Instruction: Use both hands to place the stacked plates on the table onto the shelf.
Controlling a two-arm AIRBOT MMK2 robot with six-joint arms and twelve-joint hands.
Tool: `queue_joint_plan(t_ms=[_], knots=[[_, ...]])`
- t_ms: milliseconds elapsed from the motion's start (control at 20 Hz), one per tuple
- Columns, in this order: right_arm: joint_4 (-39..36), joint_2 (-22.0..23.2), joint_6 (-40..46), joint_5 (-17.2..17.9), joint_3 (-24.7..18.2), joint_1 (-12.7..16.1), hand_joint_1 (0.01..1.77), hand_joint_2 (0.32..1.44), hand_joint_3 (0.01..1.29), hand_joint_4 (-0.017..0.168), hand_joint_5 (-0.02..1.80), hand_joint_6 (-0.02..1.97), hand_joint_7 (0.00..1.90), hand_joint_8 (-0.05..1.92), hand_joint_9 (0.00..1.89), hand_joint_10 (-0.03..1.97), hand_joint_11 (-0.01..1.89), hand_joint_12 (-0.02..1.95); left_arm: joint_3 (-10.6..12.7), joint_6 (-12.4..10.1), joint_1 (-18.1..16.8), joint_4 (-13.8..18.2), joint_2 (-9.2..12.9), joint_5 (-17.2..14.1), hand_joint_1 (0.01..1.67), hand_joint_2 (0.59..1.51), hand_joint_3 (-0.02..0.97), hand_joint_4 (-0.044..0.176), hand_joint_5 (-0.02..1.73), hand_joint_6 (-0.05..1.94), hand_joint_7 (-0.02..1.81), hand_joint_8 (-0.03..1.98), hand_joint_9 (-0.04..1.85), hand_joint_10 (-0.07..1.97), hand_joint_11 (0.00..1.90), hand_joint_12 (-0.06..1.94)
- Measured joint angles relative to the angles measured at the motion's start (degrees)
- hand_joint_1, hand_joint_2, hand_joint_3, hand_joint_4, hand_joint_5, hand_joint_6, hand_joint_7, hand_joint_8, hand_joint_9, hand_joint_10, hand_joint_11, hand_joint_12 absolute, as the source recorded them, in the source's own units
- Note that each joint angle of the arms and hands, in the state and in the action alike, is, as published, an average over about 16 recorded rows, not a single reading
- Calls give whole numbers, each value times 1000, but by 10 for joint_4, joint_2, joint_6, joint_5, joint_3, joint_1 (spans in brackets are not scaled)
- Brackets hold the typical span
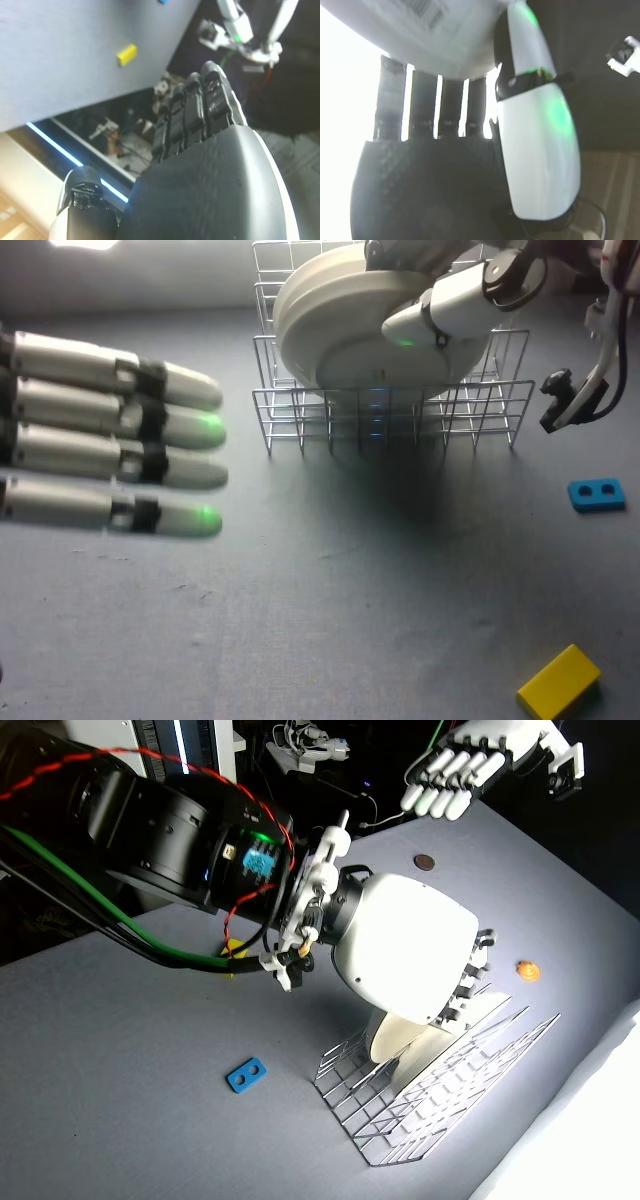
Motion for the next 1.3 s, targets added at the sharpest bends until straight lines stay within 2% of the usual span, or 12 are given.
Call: queue_joint_plan(t_ms=[200, 400, 800, 900, 1000, 1150, 1300], knots=[[9, -4, -1, 2, 8, -14, 1207, 1087, 12, -10, 854, 1007, 979, 1102, 992, 692, 718, 1243, -14, -12, -16, 15, 8, -14, 18, 1093, 15, 2, 92, 19, 97, 12, 72, 10, 17, 186], [10, -7, -1, 5, 13, -26, 1206, 1106, 12, -8, 833, 1048, 964, 1108, 976, 695, 711, 1241, -18, -22, -16, 23, 13, -29, 17, 1092, 15, 3, 92, 19, 95, 12, 68, 10, 17, 185], [-1, 41, -5, -19, -27, 6, 1028, 1116, 12, -6, 825, 608, 953, 596, 934, 412, 565, 1199, -20, -25, -4, 12, 19, -62, 16, 1096, 15, 3, 104, 19, 112, 11, 88, 10, 18, 225], [-15, 59, -6, -26, -42, 18, 941, 1114, 12, -6, 835, 490, 961, 474, 927, 346, 536, 1203, -20, -23, -2, 6, 19, -69, 16, 1106, 15, 3, 153, 29, 174, 24, 145, 26, 33, 361], [-38, 78, -7, -30, -59, 30, 830, 1109, 12, -5, 843, 456, 968, 446, 923, 374, 539, 1265, -21, -21, -1, 1, 18, -76, 16, 1116, 16, 2, 242, 122, 279, 125, 247, 135, 113, 581], [-85, 112, -8, -33, -91, 45, 638, 1095, 11, -3, 907, 586, 1026, 573, 987, 584, 659, 1390, -23, -17, 1, -1, 17, -86, 25, 1124, 14, 15, 495, 450, 553, 463, 526, 477, 382, 903], [-139, 144, -8, -26, -122, 48, 518, 1126, 12, 25, 1004, 835, 1112, 827, 1087, 886, 855, 1531, -22, -15, 0, -2, 17, -89, 124, 1154, 15, 48, 782, 804, 857, 819, 851, 834, 730, 1224]])
